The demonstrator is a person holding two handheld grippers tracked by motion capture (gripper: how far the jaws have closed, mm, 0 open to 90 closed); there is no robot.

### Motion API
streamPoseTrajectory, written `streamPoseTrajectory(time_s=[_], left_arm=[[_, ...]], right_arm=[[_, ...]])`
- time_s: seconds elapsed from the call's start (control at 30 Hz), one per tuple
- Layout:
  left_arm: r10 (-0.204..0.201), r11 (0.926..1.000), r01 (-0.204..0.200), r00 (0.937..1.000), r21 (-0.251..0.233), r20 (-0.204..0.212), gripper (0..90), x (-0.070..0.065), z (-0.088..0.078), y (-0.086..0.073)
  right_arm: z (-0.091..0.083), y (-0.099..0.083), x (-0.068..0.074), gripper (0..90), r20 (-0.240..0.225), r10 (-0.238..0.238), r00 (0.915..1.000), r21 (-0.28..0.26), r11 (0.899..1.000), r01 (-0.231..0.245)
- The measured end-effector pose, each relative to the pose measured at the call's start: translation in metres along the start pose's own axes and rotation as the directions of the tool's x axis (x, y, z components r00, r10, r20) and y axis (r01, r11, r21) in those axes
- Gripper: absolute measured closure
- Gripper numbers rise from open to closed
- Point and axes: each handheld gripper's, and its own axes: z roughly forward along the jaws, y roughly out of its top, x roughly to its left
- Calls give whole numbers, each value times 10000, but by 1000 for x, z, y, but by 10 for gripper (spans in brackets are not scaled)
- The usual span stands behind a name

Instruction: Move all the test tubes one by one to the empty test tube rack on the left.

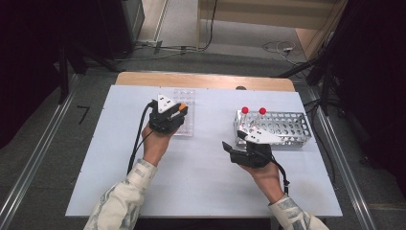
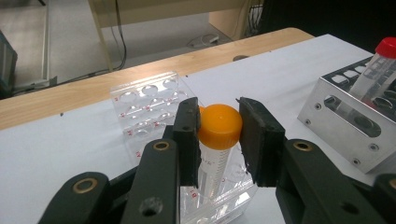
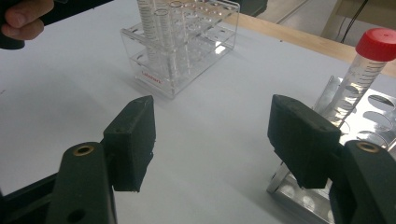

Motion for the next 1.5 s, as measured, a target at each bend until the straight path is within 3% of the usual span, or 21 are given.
streamPoseTrajectory(time_s=[0.23,0.33,0.53,0.7,0.9,1.03,1.3,1.5], left_arm=[[-105,9999,105,9999,-137,8,633,-1,-3,0],[-119,9998,120,9999,-179,67,565,-3,-5,0],[-434,9986,441,9988,-283,240,381,-6,-11,0],[-395,9988,402,9989,-288,237,277,-10,-15,1],[-336,9987,350,9987,-362,372,272,-14,-18,2],[-321,9989,335,9986,-342,410,272,-15,-17,2],[-402,9986,415,9985,-336,379,272,-12,-19,2],[-422,9986,434,9983,-290,398,264,-12,-18,1]], right_arm=[[-1,0,-1,306,49,35,10000,-45,10000,-35],[-4,1,-4,310,174,115,9998,-189,9998,-112],[-10,2,-22,318,872,360,9955,-302,9990,-335],[-16,2,-42,321,1508,679,9862,-412,9972,-624],[-11,-3,-65,336,2591,964,9610,-304,9953,-916],[-4,-5,-77,376,2798,1307,9511,-425,9914,-1238],[19,-10,-93,482,3136,1468,9381,-289,9890,-1451],[26,-10,-100,536,3049,1682,9374,-433,9857,-1628]])
